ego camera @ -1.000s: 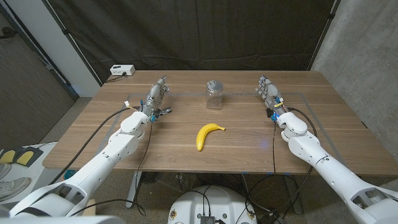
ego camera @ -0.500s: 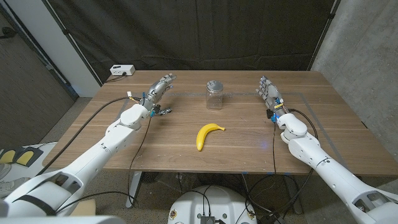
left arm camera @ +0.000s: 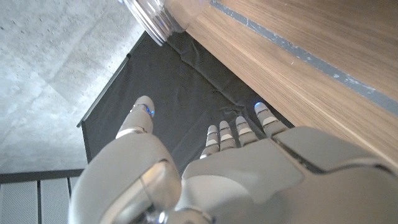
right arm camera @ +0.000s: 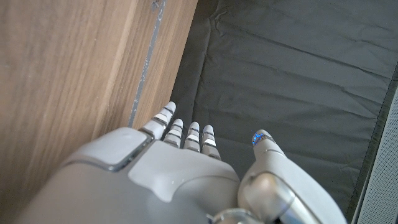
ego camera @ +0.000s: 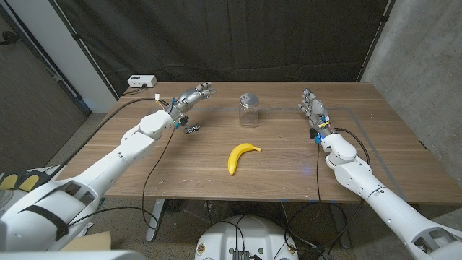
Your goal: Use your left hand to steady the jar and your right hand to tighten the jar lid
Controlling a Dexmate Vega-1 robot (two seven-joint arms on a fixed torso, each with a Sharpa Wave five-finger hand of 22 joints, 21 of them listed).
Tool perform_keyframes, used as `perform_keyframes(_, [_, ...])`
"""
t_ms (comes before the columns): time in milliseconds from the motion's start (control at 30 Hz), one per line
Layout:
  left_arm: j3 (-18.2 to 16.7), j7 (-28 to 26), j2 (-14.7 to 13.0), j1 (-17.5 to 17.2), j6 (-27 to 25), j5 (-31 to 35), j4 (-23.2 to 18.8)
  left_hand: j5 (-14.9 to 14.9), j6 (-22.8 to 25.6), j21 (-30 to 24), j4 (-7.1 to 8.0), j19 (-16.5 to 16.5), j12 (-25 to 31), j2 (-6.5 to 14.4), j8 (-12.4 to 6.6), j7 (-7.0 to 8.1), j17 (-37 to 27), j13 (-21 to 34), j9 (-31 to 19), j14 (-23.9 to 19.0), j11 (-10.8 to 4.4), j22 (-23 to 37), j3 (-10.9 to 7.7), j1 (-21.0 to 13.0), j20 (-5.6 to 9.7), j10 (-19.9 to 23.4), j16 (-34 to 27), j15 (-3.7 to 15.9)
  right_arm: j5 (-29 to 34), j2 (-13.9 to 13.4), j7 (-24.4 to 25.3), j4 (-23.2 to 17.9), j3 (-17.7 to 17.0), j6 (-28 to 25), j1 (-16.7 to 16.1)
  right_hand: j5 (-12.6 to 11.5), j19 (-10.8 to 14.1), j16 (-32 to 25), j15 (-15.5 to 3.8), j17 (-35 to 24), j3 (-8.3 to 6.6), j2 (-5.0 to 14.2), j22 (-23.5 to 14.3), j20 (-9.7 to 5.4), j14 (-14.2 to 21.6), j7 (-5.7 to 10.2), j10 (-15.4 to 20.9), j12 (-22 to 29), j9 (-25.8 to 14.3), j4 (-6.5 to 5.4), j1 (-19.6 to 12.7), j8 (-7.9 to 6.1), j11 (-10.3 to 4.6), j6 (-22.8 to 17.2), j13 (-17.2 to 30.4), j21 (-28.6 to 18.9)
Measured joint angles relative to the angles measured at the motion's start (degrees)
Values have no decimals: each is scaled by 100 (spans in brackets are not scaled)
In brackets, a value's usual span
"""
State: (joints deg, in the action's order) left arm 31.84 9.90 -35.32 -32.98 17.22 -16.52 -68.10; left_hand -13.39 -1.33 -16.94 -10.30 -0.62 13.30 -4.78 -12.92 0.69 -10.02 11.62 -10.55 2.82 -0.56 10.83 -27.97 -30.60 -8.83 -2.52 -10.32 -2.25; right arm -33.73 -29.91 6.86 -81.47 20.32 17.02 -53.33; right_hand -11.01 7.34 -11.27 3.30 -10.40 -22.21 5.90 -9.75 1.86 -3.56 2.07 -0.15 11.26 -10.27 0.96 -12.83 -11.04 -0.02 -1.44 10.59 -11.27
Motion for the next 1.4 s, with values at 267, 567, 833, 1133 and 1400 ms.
perform_keyframes(267, [254, 379, -6, 376, 61, 328, 234, -103, -136, 32, 0, 1, -102, -135, 51, 52, 0, 26, -26, 155, -120, 0, 0, -472, 2, -244, 0, 16, 66, -3, 207, -193, -35, 28, -166, 0, -1, 0, 0, 0, 31, 0, -28, -1, 0, 17, 22, 0, 0, 31, 0, 0, 22, -18, 22, 0])
perform_keyframes(567, [538, 756, 25, 797, 163, 634, 508, -148, -223, 129, 4, -23, -115, -284, 51, 170, 17, 26, -26, 275, -285, 0, 93, -816, -22, -262, 0, 28, 165, 28, 444, -361, -64, 122, -340, 0, 0, 0, -1, -15, 31, 0, -27, -1, 0, 15, 42, 0, 0, 30, 0, 0, 41, -22, 22, 0])
perform_keyframes(833, [745, 1096, 123, 1125, 398, 917, 810, -191, -216, 174, 19, -31, -71, -385, 51, 239, 0, 53, -53, 324, -360, -1, 160, -1024, -30, -194, 0, 127, 262, 88, 618, -550, -105, 211, -556, 0, -1, 0, -1, -15, 32, 0, -27, -1, 0, -2, 64, 0, 0, 31, 0, 0, 19, -42, 22, 0])
perform_keyframes(1133, [968, 1373, 268, 1455, 617, 1160, 1161, -235, -277, 228, 43, -53, -71, -426, 90, 338, 0, 75, -53, 396, -470, -1, 229, -1244, -51, -304, 0, 198, 430, 168, 887, -708, -128, 368, -747, 0, 41, 0, 29, -14, 63, -23, -26, 40, 31, -2, 63, 0, 1, 62, 23, 0, 19, -42, 22, 0])
perform_keyframes(1400, [1172, 1602, 440, 1731, 784, 1328, 1549, -236, -401, 256, 73, -130, -71, -469, 91, 401, 17, 80, -81, 540, -561, -1, 344, -1349, -13, -395, -1, 342, 578, 223, 1030, -818, -133, 470, -856, 0, 41, 0, 29, -14, 64, -23, -26, 39, 31, 21, 66, 0, 1, 62, 23, 0, 17, -66, 21, 0])
